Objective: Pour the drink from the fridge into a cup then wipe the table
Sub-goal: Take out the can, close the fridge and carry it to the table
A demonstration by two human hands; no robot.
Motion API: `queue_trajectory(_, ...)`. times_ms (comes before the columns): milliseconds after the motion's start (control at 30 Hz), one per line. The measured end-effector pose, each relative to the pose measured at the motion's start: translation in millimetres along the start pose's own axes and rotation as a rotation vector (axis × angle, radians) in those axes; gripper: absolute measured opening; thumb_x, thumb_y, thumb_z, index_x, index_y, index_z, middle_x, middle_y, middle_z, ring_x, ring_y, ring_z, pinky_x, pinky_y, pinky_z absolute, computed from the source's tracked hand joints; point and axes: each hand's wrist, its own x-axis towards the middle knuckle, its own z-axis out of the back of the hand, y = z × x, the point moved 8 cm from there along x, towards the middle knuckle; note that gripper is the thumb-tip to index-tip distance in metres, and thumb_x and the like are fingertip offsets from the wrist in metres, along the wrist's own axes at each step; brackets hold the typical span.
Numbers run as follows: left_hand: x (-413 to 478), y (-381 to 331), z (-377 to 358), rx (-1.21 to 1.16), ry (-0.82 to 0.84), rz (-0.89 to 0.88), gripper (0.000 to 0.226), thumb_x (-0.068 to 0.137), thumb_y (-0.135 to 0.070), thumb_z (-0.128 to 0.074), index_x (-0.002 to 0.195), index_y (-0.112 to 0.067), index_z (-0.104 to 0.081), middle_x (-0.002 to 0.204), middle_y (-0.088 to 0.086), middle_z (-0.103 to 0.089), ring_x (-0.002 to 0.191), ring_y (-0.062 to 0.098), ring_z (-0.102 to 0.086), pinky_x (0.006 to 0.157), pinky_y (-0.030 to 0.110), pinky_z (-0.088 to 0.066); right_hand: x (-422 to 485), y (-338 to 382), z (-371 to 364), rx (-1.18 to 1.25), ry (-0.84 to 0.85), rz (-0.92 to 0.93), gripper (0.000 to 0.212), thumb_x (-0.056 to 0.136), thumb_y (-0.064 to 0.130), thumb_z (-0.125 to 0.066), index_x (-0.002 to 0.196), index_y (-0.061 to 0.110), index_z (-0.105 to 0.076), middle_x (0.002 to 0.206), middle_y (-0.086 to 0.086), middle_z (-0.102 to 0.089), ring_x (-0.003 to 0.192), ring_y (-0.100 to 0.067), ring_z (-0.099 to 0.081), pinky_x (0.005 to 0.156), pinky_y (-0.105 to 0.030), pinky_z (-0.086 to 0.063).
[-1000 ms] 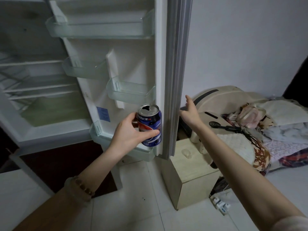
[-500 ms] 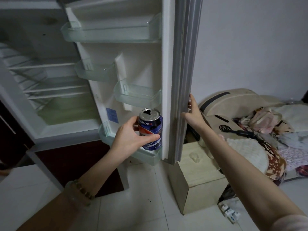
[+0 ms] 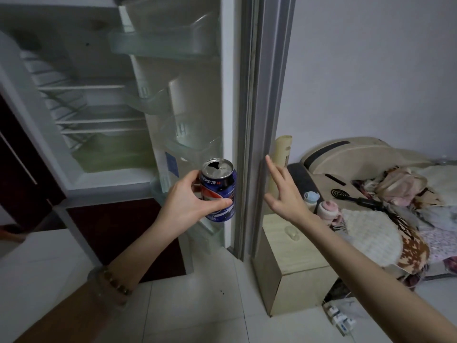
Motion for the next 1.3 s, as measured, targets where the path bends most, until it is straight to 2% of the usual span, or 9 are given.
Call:
queue_trajectory(133, -14.1, 15.8, 16.6, -0.038, -0.03, 0.049, 0.077, 0.039, -0.054, -0.085, 0.108, -0.028, -0.061, 0.101, -0.01, -0.07, 0.098, 0.006, -0.065, 0.093, 0.04, -0.051, -9.5, 23.4, -5.3, -0.183, -0.095, 0.238, 0.063, 0.086, 0.02, -0.049, 0.146, 0.01, -0.03, 0.128, -0.014, -0.048, 0.118, -0.022, -0.043, 0.101, -0.031, -0.037)
queue_trajectory(233, -28.4, 25.6, 31.4, -0.039, -0.063, 0.067, 0.076, 0.04, -0.052, -0.085, 0.108, -0.028, -0.062, 0.101, -0.011, -0.07, 0.097, 0.006, -0.065, 0.093, 0.04, -0.051, -15.3, 46.2, -13.8, -0.272, -0.136, 0.403, 0.056, 0.086, 0.016, -0.05, 0.139, 0.005, -0.04, 0.123, -0.022, -0.053, 0.113, -0.03, -0.047, 0.096, -0.039, -0.041)
queue_trajectory(333, -43.0, 31.0, 46.8, -0.038, -0.088, 0.073, 0.075, 0.04, -0.05, -0.085, 0.107, -0.028, -0.062, 0.101, -0.012, -0.071, 0.096, 0.003, -0.065, 0.092, 0.037, -0.052, -19.4, 70.0, -24.5, -0.295, -0.162, 0.492, 0.051, 0.088, 0.013, -0.049, 0.138, 0.007, -0.04, 0.134, -0.027, -0.046, 0.125, -0.032, -0.041, 0.106, -0.038, -0.033)
queue_trajectory(433, -55.9, 34.6, 63.5, -0.046, -0.088, 0.077, 0.07, 0.041, -0.047, -0.085, 0.106, -0.029, -0.062, 0.1, -0.013, -0.071, 0.095, 0.001, -0.065, 0.091, 0.034, -0.052, -20.9, 91.4, -39.4, -0.275, -0.121, 0.533, 0.051, 0.09, 0.013, -0.048, 0.14, 0.007, -0.036, 0.145, -0.029, -0.031, 0.138, -0.034, -0.029, 0.113, -0.037, -0.025)
queue_trajectory(533, -66.9, 40.8, 84.1, -0.036, -0.102, 0.074, 0.068, 0.042, -0.047, -0.085, 0.104, -0.031, -0.062, 0.099, -0.014, -0.071, 0.095, 0.001, -0.065, 0.091, 0.035, -0.052, -22.3, 112.6, -56.1, -0.282, -0.08, 0.577, 0.054, 0.09, 0.013, -0.047, 0.141, 0.008, -0.031, 0.147, -0.029, -0.026, 0.14, -0.035, -0.025, 0.113, -0.04, -0.028)
queue_trajectory(900, -110.9, 75.8, 180.6, -0.009, -0.112, 0.096, 0.066, 0.04, -0.052, -0.083, 0.1, -0.035, -0.061, 0.1, -0.014, -0.07, 0.096, 0.001, -0.064, 0.09, 0.038, -0.053, -22.9, 230.1, -125.7, -0.418, -0.079, 0.735, 0.056, 0.086, 0.017, -0.049, 0.14, 0.006, -0.038, 0.149, -0.017, -0.023, 0.141, -0.035, -0.021, 0.114, -0.045, -0.024)
queue_trajectory(1033, -120.9, 90.0, 222.3, 0.009, -0.104, 0.084, 0.073, 0.041, -0.052, -0.083, 0.107, -0.032, -0.061, 0.103, -0.014, -0.069, 0.098, 0.003, -0.064, 0.09, 0.039, -0.053, -20.2, 268.3, -151.5, -0.434, -0.049, 0.746, 0.058, 0.085, 0.018, -0.052, 0.14, 0.006, -0.036, 0.149, -0.017, -0.024, 0.14, -0.036, -0.022, 0.112, -0.047, -0.027)
queue_trajectory(1167, -129.6, 102.9, 259.0, 0.02, -0.097, 0.075, 0.071, 0.041, -0.055, -0.083, 0.105, -0.039, -0.057, 0.105, -0.015, -0.068, 0.101, 0.005, -0.063, 0.091, 0.04, -0.052, -13.9, 299.1, -180.3, -0.539, -0.03, 0.749, 0.057, 0.087, 0.024, -0.048, 0.14, 0.01, -0.036, 0.149, -0.018, -0.021, 0.139, -0.035, -0.022, 0.112, -0.046, -0.026)
queue_trajectory(1300, -140.3, 116.7, 291.6, 0.051, -0.084, 0.083, 0.072, 0.049, -0.044, -0.086, 0.113, -0.031, -0.056, 0.108, -0.014, -0.066, 0.103, 0.007, -0.061, 0.093, 0.04, -0.051, -3.9, 321.4, -210.8, -0.665, -0.03, 0.691, 0.057, 0.088, 0.029, -0.048, 0.142, 0.014, -0.038, 0.151, -0.018, -0.025, 0.14, -0.035, -0.021, 0.111, -0.05, -0.024)
